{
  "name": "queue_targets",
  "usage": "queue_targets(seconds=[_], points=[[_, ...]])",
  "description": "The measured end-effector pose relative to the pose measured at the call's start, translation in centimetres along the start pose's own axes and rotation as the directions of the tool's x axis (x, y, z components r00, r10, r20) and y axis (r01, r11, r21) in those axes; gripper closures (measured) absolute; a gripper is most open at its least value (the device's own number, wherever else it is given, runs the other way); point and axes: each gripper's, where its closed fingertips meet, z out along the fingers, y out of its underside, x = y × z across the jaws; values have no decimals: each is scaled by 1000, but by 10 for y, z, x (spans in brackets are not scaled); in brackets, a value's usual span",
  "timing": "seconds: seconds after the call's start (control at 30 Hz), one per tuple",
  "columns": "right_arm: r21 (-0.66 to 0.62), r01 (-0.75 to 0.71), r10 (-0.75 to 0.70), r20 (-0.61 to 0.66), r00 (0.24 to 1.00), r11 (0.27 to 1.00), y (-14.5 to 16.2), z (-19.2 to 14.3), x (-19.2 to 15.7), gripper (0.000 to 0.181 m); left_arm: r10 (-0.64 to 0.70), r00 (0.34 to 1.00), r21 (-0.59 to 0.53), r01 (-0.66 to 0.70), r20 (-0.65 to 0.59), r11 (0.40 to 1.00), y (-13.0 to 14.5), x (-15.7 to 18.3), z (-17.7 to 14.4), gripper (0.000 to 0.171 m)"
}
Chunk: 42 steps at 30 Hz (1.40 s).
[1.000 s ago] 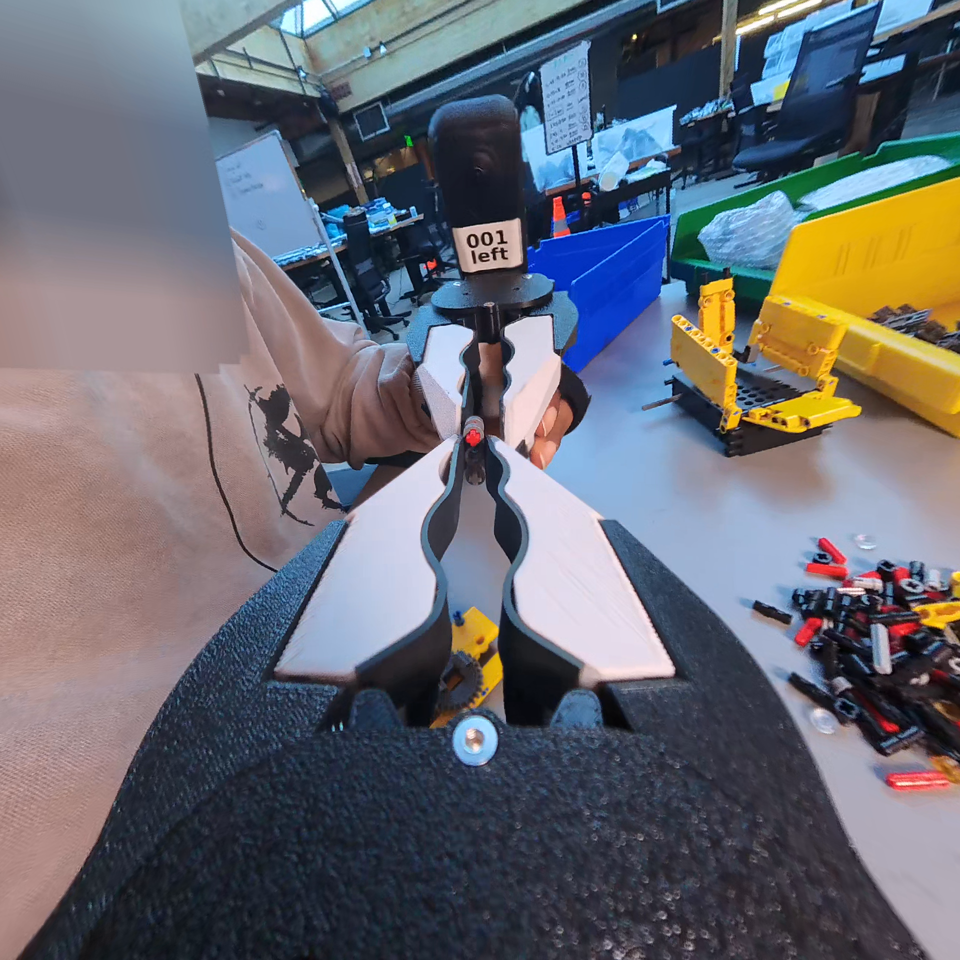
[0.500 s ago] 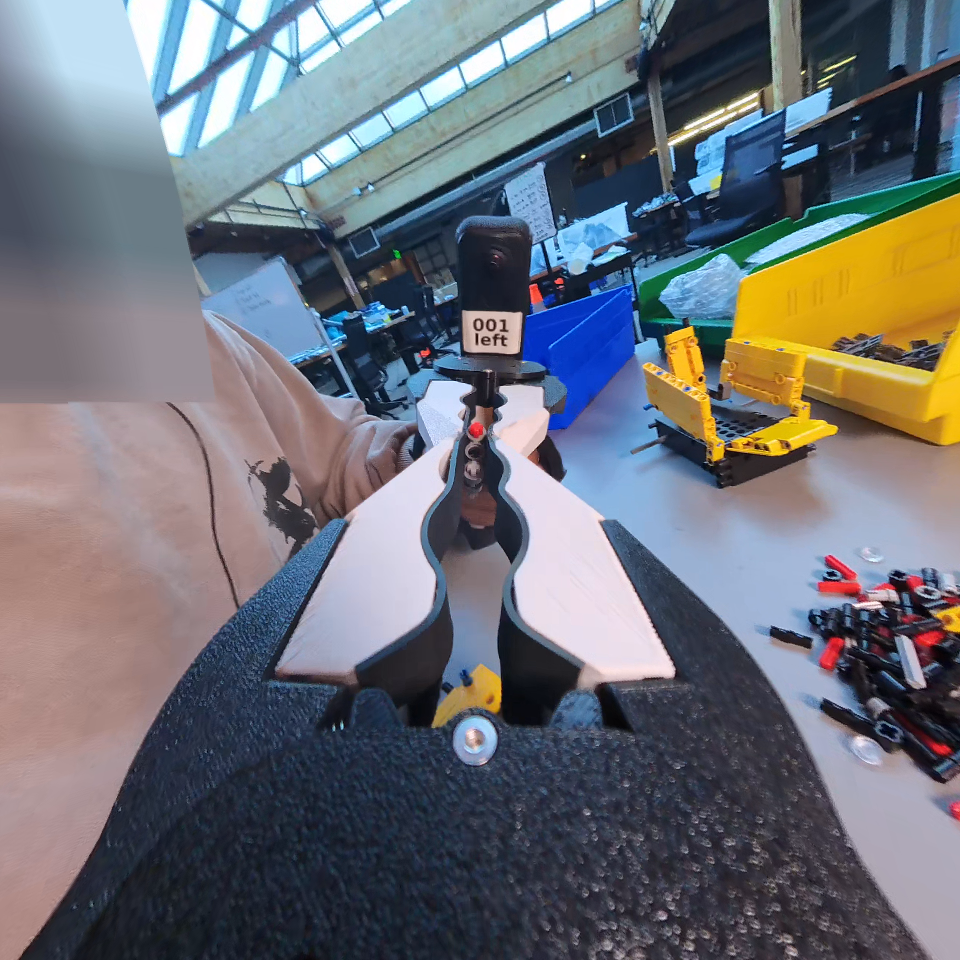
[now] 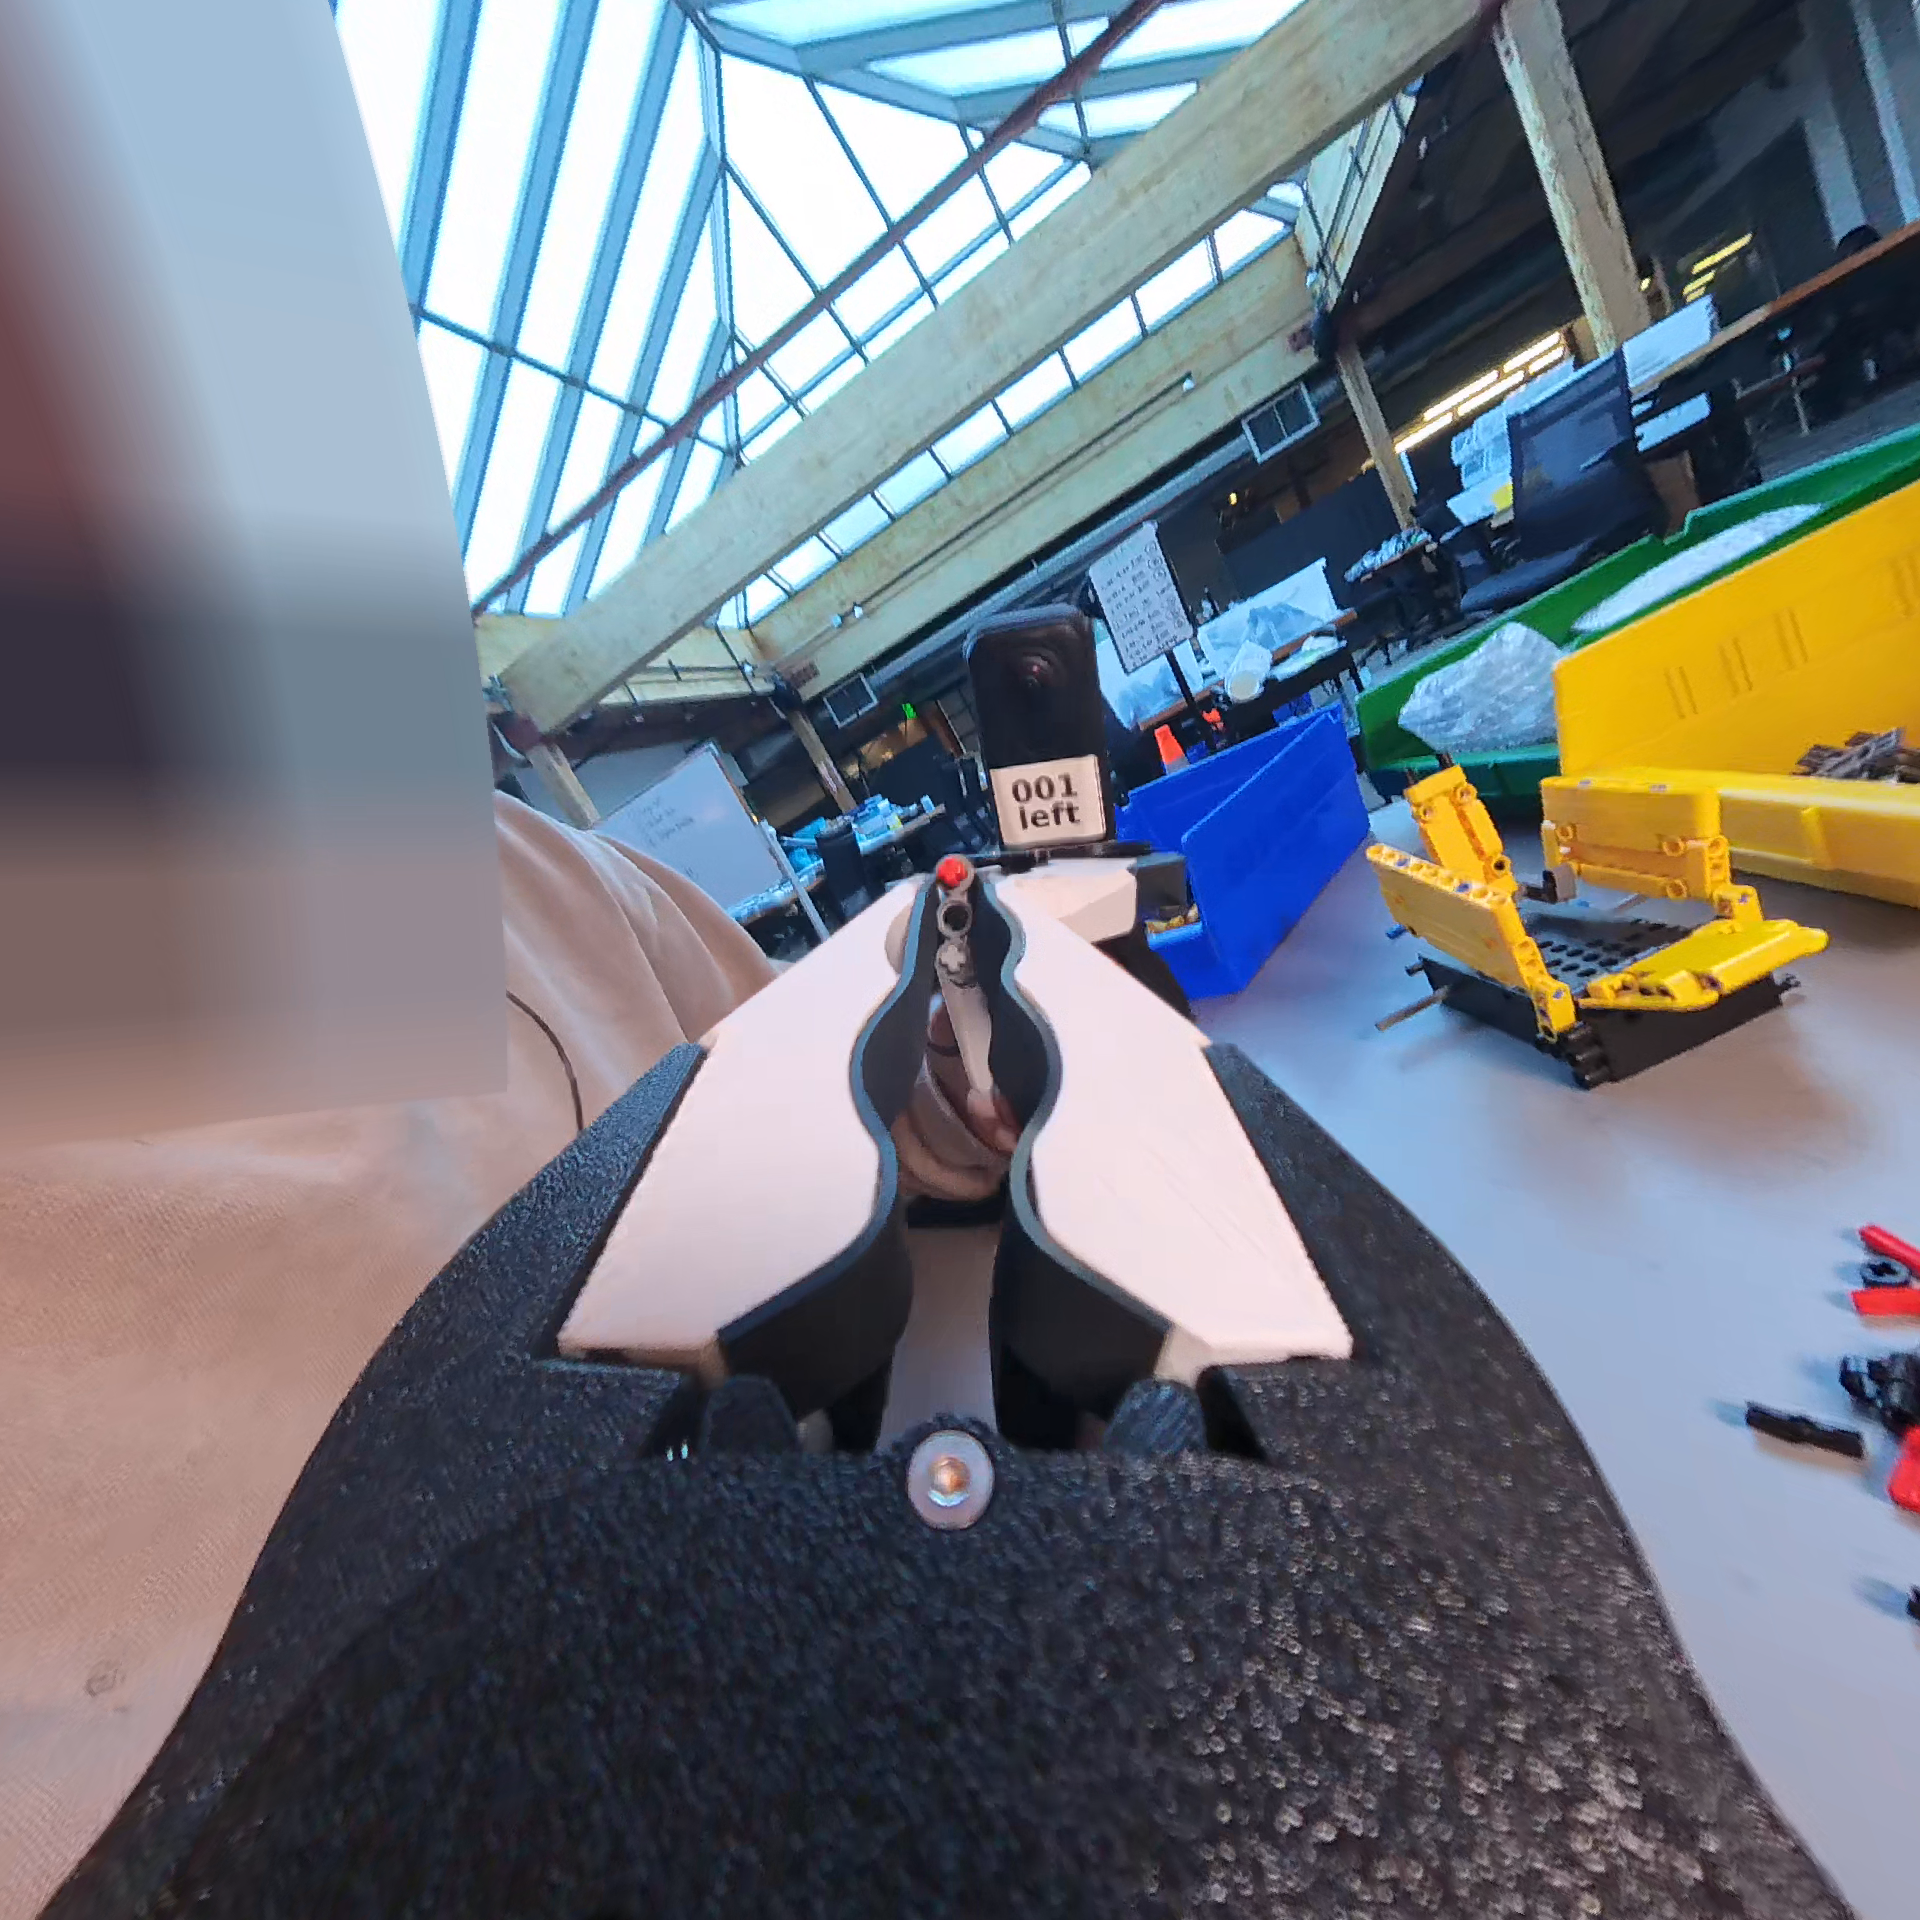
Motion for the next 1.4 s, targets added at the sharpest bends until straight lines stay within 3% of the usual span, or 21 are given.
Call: queue_targets(seconds=[0.03, 0.07, 0.1, 0.13, 0.2, 0.27, 0.37, 0.5, 0.57, 0.67, 0.77, 1.0, 1.4], points=[[23, -10, 10, -1, 1000, 1000, -6, -2, 1, 179, -6, 1000, 13, 6, 2, 1000, -4, -1, -4, 167], [237, -61, 62, 6, 998, 970, -45, -22, 5, 181, -2, 999, 6, 2, 33, 1000, 1, -7, -12, 167], [361, -65, 73, -9, 997, 930, -79, -50, 11, 181, -31, 998, 9, 31, 63, 999, 7, -14, -22, 167], [402, 45, -3, -105, 994, 915, -99, -73, 14, 181, -65, 996, 31, 63, 69, 998, 7, -17, -28, 167], [340, 95, -49, -140, 989, 936, -89, -72, 10, 181, -58, 997, 28, 57, 56, 998, 4, -19, -25, 167], [170, 109, -85, -142, 986, 979, -55, -49, 13, 181, -51, 998, 5, 51, 32, 999, 6, -18, -15, 166], [-9, 139, -139, -146, 979, 990, -30, -36, 19, 181, -81, 996, -16, 82, 34, 997, 14, -20, -13, 166], [-101, 115, -127, -125, 984, 988, -5, -27, 18, 181, -60, 998, -35, 61, 24, 998, 17, -14, -9, 166], [-142, 112, -128, -106, 986, 983, 8, -17, 13, 168, -38, 999, -56, 39, 16, 998, 19, -10, -6, 166], [-217, 116, -137, -85, 987, 969, 26, -4, 9, 167, -4, 1000, -84, 4, 6, 996, 23, -4, -3, 166], [-239, 109, -129, -70, 989, 965, 30, -3, 8, 175, 22, 1000, -105, -21, 17, 994, 26, -3, -4, 166], [-314, 253, -285, -57, 957, 915, 28, -12, 3, 177, 44, 999, -128, -41, 21, 991, 25, 0, -3, 167], [-427, 253, -289, -22, 957, 868, 40, -18, 3, 176, 75, 997, -204, -73, 3, 976, 35, 1, -5, 166]])
